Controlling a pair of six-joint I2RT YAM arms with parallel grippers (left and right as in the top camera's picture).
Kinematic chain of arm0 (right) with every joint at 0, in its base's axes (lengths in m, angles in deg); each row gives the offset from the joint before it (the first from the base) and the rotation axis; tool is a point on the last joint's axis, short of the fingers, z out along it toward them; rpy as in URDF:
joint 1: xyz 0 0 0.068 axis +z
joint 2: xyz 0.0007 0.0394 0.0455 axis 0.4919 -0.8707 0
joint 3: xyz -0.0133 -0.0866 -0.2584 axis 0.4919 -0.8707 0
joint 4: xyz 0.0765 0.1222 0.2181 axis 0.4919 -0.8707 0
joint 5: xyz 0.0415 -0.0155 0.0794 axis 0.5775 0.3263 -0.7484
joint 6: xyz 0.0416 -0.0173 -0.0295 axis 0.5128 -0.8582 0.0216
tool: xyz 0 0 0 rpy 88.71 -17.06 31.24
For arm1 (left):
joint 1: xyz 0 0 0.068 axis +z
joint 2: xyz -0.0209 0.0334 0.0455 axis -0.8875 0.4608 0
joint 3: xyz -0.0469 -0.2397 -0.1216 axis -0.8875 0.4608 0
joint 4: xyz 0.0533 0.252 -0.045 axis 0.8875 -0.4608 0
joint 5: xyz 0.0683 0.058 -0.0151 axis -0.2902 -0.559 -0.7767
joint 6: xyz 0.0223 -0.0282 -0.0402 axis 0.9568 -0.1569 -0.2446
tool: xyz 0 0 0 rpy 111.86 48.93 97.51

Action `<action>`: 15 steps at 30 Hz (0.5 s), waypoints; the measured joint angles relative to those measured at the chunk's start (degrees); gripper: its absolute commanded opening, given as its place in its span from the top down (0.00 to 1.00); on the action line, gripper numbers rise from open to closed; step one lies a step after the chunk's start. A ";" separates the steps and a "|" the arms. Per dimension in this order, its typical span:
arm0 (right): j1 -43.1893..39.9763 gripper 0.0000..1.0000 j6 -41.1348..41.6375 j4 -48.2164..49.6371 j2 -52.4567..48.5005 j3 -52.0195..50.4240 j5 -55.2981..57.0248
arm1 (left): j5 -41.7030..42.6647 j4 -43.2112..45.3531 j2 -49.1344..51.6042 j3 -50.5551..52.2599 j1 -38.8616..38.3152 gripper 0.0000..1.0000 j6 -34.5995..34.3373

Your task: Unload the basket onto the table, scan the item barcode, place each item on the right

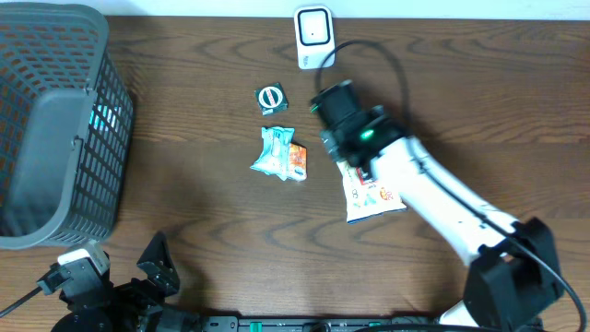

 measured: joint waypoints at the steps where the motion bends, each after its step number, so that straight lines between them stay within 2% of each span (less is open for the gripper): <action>1: -2.38 0.17 0.11 -1.42 0.26 0.33 -3.13 | 0.00 -0.02 0.00 0.00 0.00 0.02 0.00; 7: -12.98 0.09 -0.02 -5.51 -0.96 -1.38 -19.41 | 0.00 0.00 0.00 0.00 0.00 0.02 0.00; 10: -14.01 0.08 -0.02 -4.04 -2.84 -3.37 -23.78 | 0.00 0.00 0.00 0.00 0.00 0.02 0.00; 13: -13.77 0.01 -0.07 -2.14 -4.83 -5.60 -26.47 | 0.00 0.00 0.00 0.00 0.00 0.02 0.00; 15: -13.38 0.01 -0.15 -1.11 -6.54 -6.54 -26.62 | 0.00 0.00 0.00 0.00 0.00 0.02 0.00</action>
